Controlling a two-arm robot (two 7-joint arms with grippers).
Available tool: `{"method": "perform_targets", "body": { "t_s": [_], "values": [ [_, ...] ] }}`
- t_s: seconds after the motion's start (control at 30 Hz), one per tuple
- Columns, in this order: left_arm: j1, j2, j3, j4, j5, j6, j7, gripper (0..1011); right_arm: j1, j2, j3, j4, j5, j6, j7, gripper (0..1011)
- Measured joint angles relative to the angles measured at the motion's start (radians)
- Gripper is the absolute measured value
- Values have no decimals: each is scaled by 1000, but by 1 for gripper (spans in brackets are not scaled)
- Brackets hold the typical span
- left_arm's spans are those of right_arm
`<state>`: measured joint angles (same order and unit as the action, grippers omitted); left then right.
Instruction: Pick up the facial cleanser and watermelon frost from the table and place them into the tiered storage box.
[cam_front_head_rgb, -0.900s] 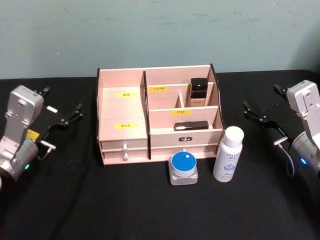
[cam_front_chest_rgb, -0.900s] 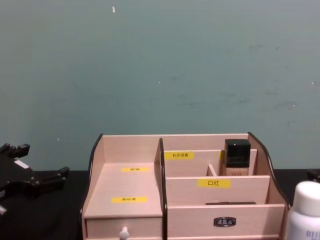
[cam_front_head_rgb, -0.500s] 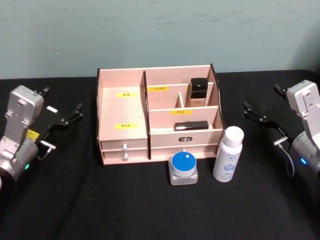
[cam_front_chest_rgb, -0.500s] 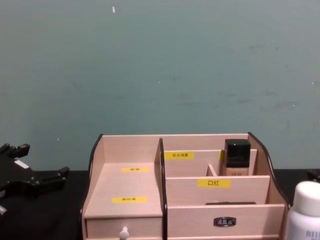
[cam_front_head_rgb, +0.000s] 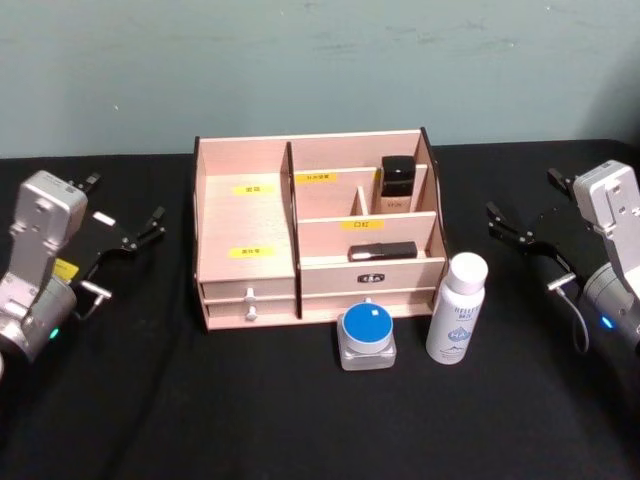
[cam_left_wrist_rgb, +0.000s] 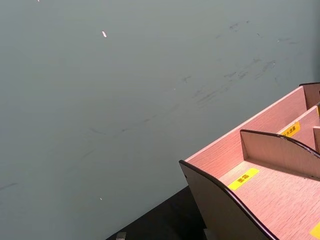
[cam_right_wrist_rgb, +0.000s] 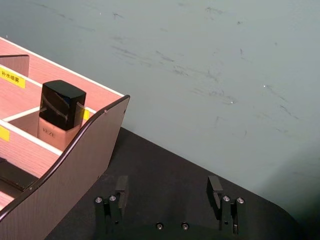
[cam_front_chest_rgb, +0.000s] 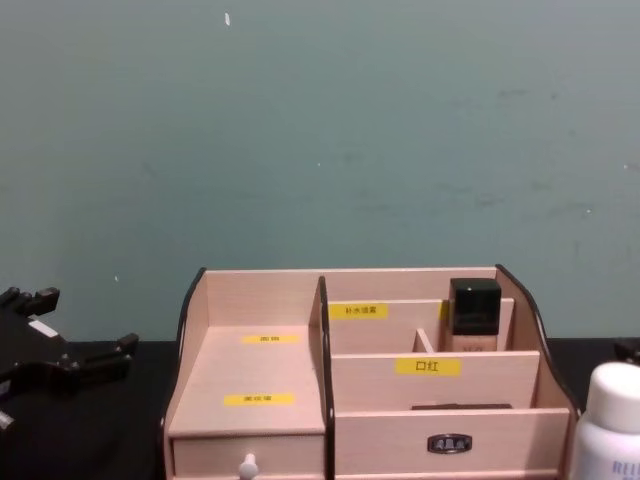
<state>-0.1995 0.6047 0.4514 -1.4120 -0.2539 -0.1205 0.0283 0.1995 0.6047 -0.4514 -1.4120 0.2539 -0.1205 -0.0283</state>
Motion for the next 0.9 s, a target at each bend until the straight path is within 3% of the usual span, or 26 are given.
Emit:
{"method": "perform_targets", "body": {
  "t_s": [0.3,0.5,0.7,0.9],
  "values": [
    [0,0,0,0,0,0,0,1001,1,-2,1,2,2,1,4,1002],
    [0,0,0,0,0,0,0,1001,-1,-4,35,-10,51,16,65,1002],
    [0,0,0,0,0,0,0,1001,-42,42,91,-114,93,58,105,1002],
    [0,0,0,0,0,0,0,1001,-114,97,166,-245,165,109,143,1002]
  ]
}}
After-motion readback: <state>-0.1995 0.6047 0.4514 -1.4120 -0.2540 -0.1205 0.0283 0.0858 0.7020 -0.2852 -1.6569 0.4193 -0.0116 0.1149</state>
